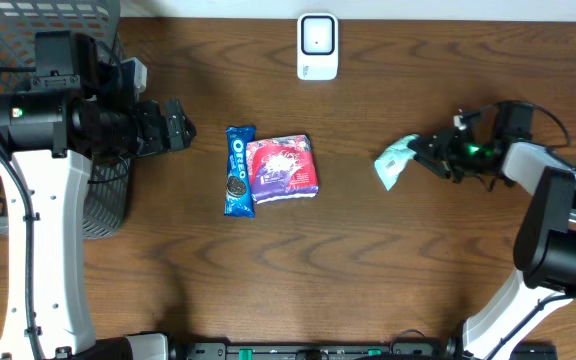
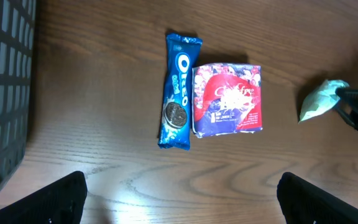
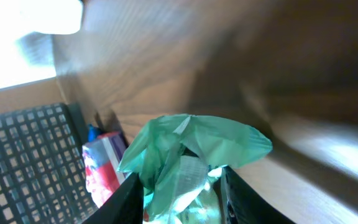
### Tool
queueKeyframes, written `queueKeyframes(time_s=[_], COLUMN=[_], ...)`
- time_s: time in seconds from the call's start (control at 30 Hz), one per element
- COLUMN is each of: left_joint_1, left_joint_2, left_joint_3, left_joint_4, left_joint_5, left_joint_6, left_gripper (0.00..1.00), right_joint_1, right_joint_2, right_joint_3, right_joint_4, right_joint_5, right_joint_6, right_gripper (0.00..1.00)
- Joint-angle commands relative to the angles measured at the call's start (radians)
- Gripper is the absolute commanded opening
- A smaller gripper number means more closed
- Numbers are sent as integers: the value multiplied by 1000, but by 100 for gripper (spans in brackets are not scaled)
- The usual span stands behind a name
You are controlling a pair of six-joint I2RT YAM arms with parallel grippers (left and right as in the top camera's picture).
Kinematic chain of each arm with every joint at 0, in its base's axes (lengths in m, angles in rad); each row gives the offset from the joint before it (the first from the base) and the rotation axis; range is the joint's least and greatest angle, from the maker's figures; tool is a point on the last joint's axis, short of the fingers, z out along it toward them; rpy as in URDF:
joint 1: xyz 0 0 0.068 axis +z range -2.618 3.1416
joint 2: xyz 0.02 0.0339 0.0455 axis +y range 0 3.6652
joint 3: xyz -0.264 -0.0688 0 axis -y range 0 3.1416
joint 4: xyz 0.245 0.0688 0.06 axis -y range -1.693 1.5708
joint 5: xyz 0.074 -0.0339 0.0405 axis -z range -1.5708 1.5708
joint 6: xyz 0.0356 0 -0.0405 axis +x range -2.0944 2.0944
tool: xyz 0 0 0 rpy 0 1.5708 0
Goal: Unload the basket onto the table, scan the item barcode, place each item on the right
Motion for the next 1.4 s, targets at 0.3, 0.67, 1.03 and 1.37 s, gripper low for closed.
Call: queueKeyframes(time_s=[0.3, 0.67, 1.03, 1.37], left_joint_1=[-2, -2, -2, -2], left_joint_2=[4, 4, 4, 4], left_joint_3=[3, 3, 3, 3], left_joint_4=[-2, -2, -1, -2], left_joint_5=[-6, -6, -6, -6], left_joint_6=[13, 13, 13, 13], left_gripper=[98, 98, 98, 98], right_joint_1=[-3, 198, 587, 728], right_joint_2=[-157, -223, -182, 5], right_joint_3=[272, 298, 274, 272], right_joint_4=[-480, -602, -574, -622], right_joint_5=[504, 608, 1253, 1482], right_joint_6=[-225, -378, -354, -381], right_gripper=[38, 61, 76, 79])
